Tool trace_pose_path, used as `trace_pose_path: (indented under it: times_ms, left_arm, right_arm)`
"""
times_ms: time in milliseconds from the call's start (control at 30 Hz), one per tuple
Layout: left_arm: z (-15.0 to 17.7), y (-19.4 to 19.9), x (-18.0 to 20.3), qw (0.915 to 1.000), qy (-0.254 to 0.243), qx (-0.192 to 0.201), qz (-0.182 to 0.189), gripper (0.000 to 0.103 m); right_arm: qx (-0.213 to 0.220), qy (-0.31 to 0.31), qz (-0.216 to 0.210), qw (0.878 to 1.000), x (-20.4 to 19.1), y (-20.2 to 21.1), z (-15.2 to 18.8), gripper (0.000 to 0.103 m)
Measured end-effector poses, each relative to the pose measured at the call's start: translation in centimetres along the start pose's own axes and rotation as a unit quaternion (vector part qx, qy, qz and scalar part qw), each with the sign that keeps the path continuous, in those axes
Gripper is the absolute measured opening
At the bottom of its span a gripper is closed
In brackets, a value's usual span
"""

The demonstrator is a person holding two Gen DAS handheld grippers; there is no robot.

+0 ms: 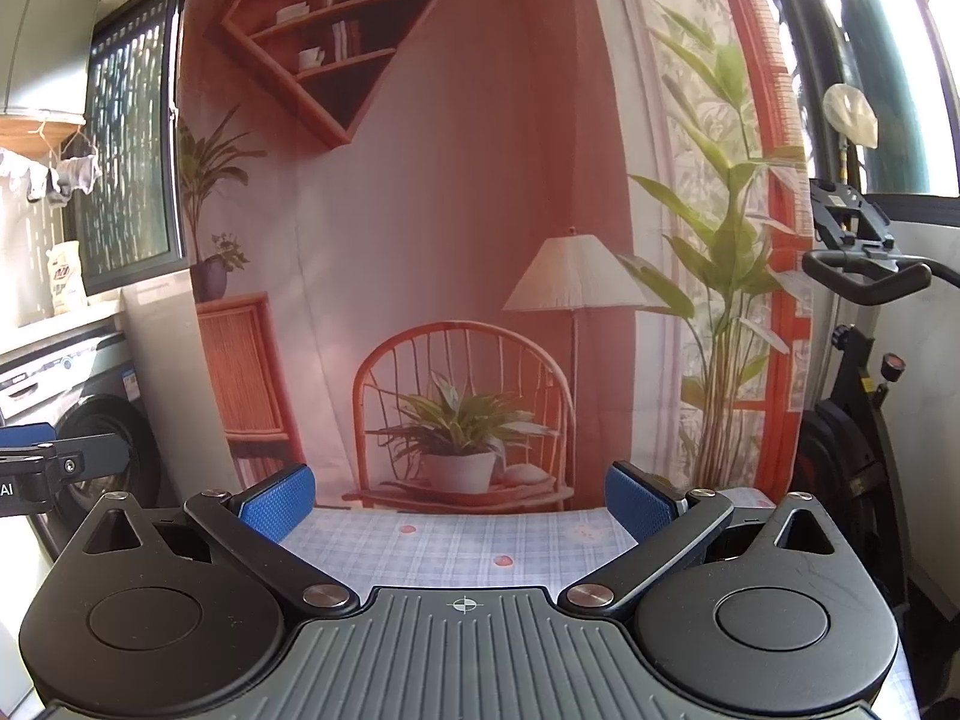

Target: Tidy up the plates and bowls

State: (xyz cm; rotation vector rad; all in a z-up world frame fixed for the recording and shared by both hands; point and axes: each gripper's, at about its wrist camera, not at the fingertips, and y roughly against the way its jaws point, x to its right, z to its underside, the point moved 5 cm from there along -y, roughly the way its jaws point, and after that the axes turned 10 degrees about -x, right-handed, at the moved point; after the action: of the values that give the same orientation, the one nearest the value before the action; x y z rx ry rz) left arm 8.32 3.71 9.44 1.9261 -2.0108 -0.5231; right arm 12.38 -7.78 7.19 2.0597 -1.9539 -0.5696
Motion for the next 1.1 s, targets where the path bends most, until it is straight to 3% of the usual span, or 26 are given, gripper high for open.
trace_pose_path:
  times_ms: [1100]
  left_arm:
    - [0.46,-0.21,-0.41,0.9998,0.010,-0.014,-0.006,0.091]
  right_arm:
    - [-0.013,-0.008,0.001,1.000,-0.15,-0.71,0.78,0.103]
